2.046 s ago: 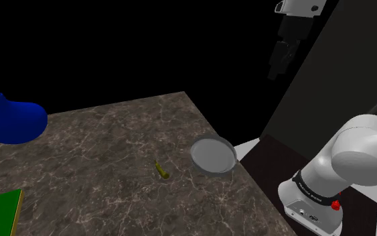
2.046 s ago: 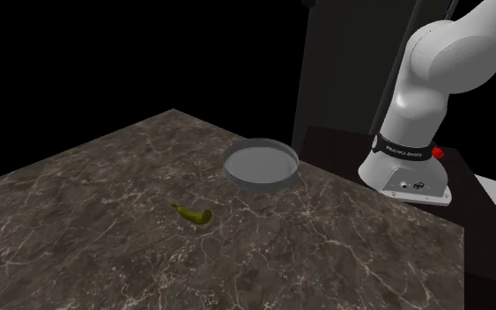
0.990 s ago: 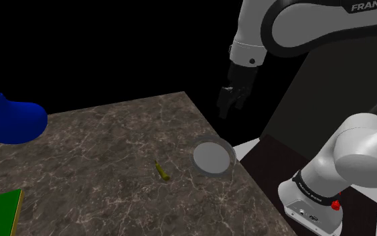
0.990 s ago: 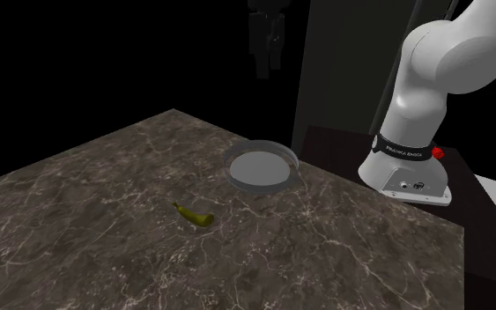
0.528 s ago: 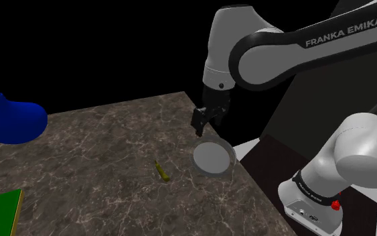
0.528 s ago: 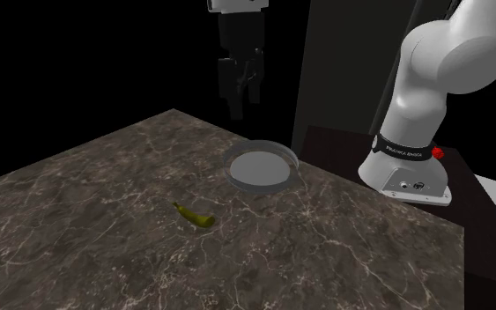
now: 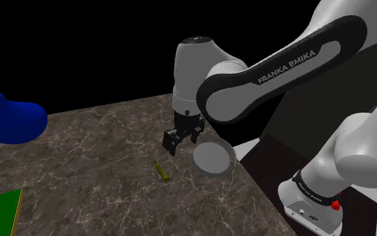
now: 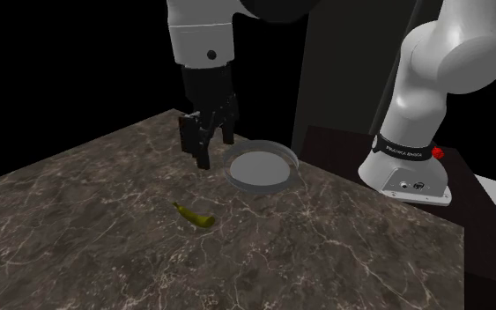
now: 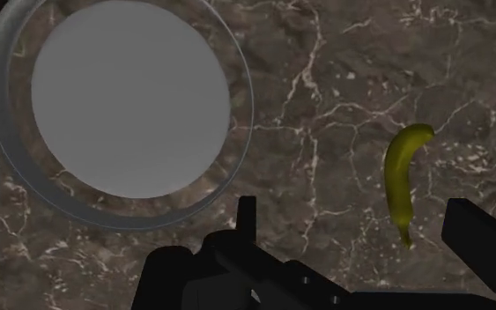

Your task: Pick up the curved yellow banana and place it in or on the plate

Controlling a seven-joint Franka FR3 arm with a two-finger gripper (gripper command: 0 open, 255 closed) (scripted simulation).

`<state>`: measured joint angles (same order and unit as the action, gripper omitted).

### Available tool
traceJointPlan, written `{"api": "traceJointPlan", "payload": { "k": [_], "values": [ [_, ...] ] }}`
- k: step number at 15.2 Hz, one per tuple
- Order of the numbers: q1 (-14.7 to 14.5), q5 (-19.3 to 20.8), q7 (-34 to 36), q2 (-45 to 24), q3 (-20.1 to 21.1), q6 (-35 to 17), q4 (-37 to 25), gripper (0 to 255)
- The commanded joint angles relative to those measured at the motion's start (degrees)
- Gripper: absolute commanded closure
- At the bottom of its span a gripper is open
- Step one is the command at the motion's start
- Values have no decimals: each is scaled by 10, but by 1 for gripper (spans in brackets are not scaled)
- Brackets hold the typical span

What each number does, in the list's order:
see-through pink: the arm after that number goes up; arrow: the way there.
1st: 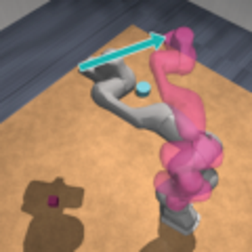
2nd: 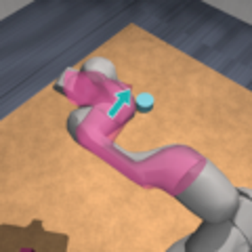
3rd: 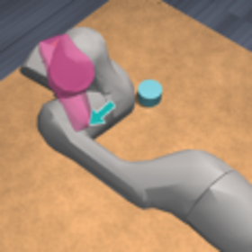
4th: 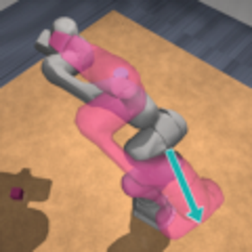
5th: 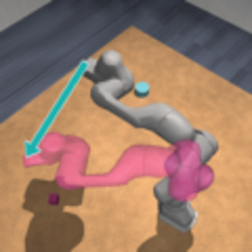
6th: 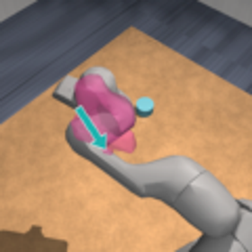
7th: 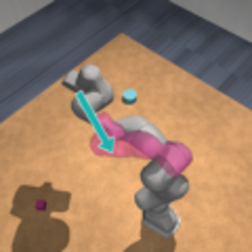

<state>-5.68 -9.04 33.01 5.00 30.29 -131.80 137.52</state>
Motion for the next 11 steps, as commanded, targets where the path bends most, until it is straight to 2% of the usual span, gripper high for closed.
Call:
{"api": "traceJointPlan", "payload": {
  "k": [1,6,11],
  "values": [
    [-1,39,46,-58,13,-27,-28,0],
    [-37,144,155,-186,8,-64,-105,0],
    [-50,168,174,-217,-5,-91,-106,0]
  ]
}}
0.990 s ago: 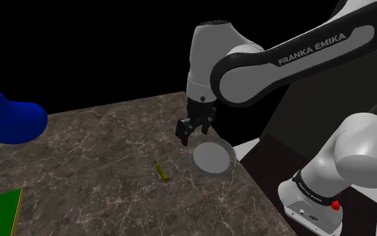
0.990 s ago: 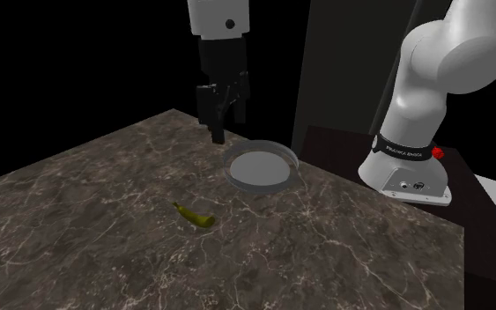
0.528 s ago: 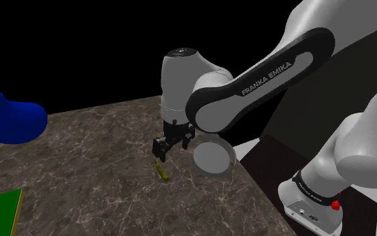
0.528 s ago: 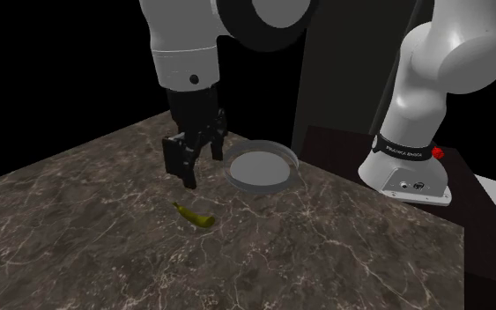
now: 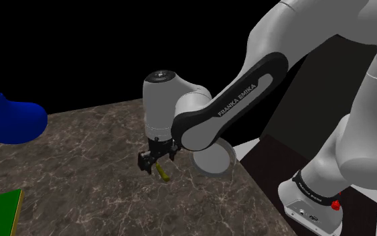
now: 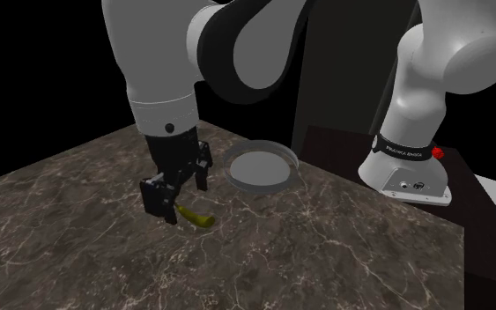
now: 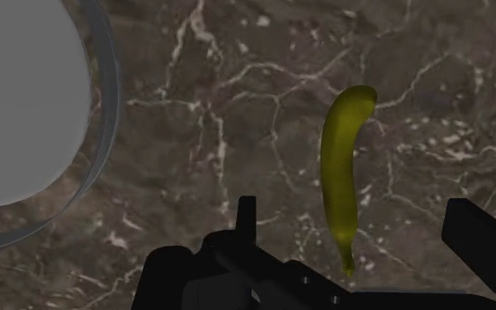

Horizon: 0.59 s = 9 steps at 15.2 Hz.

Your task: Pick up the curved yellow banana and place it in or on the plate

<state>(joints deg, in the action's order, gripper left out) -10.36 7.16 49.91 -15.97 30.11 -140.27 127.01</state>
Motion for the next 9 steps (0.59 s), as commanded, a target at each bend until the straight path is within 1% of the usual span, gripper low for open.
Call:
{"api": "traceJointPlan", "payload": {
  "k": [1,3,9],
  "values": [
    [-5,11,8,-14,-5,-13,0,0],
    [-11,25,17,-31,-12,-29,2,0],
    [-11,25,17,-31,-13,-29,2,0]
  ]
}}
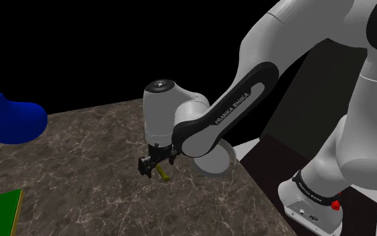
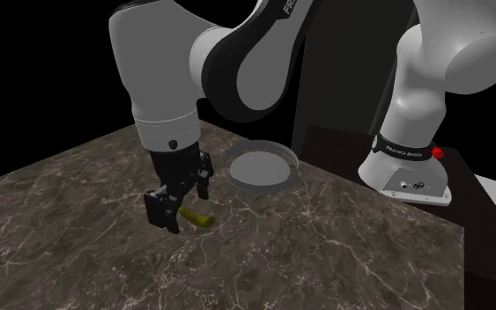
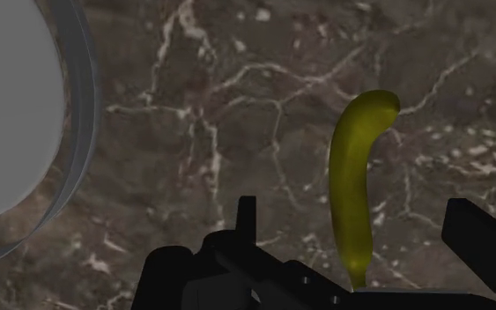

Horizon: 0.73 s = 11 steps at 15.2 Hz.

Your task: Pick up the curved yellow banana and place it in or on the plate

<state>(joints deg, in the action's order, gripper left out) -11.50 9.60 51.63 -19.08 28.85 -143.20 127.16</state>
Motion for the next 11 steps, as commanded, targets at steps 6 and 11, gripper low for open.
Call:
{"api": "traceJointPlan", "payload": {
  "k": [6,11],
  "values": [
    [0,0,0,0,0,0,0,255],
    [0,0,0,0,0,0,0,255]
  ]
}}
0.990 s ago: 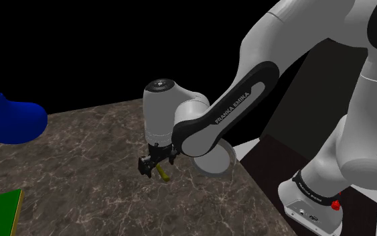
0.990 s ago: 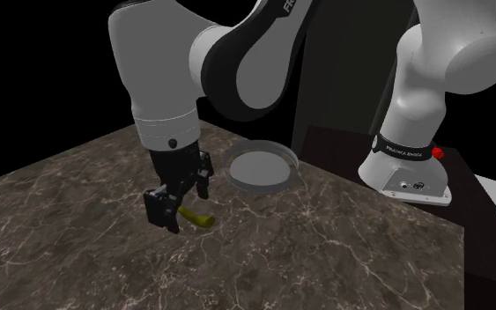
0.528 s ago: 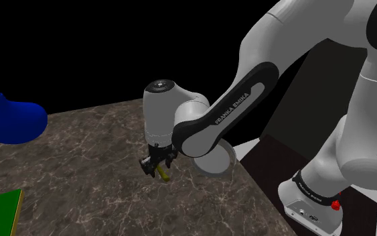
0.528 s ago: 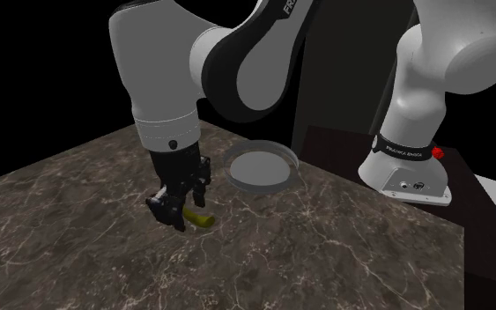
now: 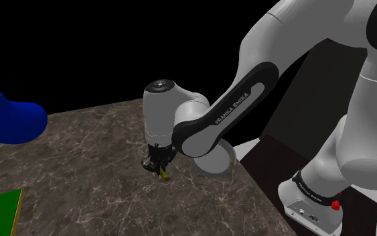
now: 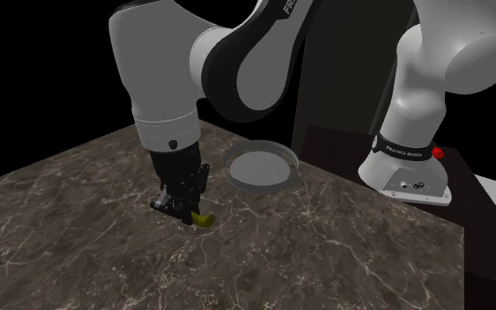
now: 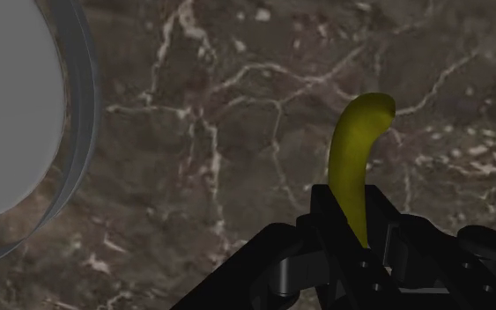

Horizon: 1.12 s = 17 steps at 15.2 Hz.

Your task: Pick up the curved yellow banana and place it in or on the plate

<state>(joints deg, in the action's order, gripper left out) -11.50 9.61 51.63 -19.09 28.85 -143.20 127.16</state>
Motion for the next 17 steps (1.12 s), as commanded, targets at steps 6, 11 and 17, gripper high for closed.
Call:
{"api": "traceJointPlan", "payload": {
  "k": [6,11,17],
  "values": [
    [11,-25,-16,33,14,32,-3,255],
    [19,-49,-31,64,25,65,-9,255],
    [27,-75,-47,99,33,107,-21,255]
  ]
}}
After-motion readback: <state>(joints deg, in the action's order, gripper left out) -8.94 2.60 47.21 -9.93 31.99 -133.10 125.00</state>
